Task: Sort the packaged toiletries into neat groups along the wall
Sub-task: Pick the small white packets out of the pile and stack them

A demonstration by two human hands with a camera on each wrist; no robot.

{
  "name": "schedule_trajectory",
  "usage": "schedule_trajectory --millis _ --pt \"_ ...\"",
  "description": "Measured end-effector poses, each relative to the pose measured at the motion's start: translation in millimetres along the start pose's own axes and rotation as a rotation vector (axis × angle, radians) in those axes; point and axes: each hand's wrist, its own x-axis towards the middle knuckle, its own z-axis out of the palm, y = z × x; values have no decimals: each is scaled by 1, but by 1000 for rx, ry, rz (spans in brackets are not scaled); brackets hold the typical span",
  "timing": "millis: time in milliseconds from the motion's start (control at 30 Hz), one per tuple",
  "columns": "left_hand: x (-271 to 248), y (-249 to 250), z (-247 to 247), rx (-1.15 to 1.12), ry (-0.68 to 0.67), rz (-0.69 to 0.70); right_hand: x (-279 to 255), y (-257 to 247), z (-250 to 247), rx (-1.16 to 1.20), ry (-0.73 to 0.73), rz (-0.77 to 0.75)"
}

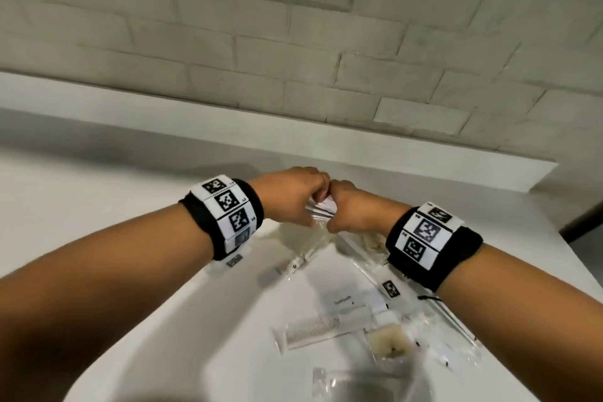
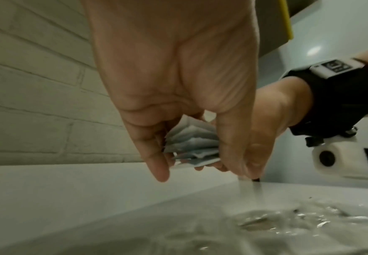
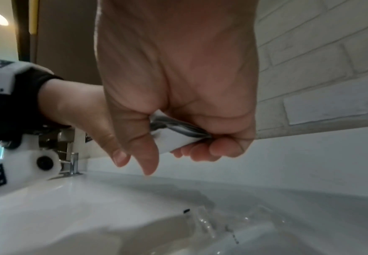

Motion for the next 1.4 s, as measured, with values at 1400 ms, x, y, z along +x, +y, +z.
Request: schedule_trajectory --millis 1400 --pt "135 -147 31 72 113 -292 197 55 -11 -164 194 15"
